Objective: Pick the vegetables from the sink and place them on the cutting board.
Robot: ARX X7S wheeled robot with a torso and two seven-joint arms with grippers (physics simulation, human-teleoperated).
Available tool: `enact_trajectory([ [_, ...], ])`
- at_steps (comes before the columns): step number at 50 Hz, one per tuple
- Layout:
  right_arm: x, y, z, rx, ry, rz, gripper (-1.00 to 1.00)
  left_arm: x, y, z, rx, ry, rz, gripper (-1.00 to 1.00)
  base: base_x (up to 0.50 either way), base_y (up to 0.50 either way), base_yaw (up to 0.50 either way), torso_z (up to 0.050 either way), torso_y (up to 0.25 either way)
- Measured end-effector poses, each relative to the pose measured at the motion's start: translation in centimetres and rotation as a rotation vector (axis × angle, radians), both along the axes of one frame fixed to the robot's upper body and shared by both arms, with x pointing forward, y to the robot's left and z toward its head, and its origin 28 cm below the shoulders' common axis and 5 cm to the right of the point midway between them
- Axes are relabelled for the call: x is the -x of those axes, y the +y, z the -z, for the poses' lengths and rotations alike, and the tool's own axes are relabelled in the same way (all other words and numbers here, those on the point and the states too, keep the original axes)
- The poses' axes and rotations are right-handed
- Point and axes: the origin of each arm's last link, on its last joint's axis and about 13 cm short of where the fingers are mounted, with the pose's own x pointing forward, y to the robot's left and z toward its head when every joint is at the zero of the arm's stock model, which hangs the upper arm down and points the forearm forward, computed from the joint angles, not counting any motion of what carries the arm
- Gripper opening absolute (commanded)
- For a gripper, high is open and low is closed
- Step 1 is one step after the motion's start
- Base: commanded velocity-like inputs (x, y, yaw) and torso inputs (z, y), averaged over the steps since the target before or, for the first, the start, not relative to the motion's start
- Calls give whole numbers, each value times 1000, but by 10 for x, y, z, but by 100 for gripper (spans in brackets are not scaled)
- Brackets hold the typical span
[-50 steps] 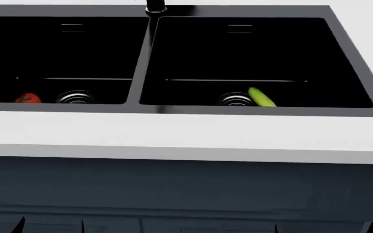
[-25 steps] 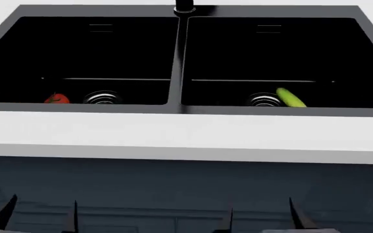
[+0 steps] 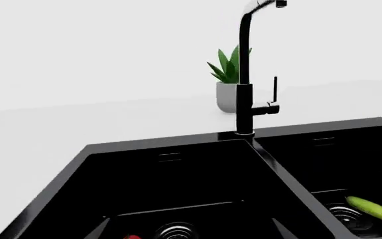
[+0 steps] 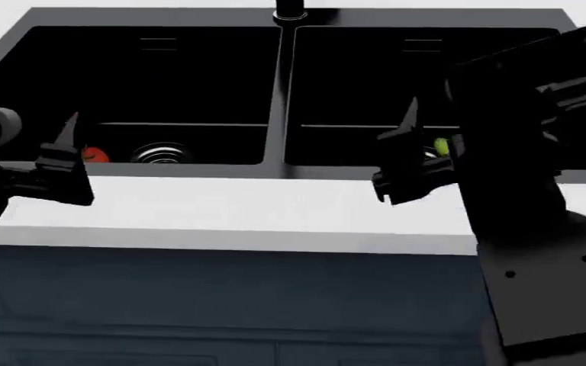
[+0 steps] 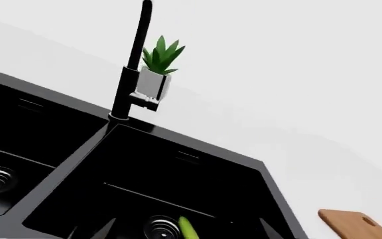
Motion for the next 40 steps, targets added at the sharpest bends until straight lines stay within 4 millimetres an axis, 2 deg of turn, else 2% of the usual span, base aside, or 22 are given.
enact_trajectory([
  [8, -70, -19, -6, 23, 79, 76, 100, -52, 14, -10, -9, 76, -38, 100, 55, 0, 0, 0, 0],
  [14, -97, -29, -8, 64, 114, 110, 100, -68, 24, -9, -5, 116, -72, 100, 500, 0, 0, 0, 0],
  [22, -107, -37, -12, 95, 125, 123, 100, -75, 33, -7, 0, 142, -106, 100, 500, -25, 0, 0, 0],
  [40, -109, -43, -12, 122, 145, 116, 100, -80, 39, -9, 8, 156, -131, 100, 500, -2, 0, 0, 0],
])
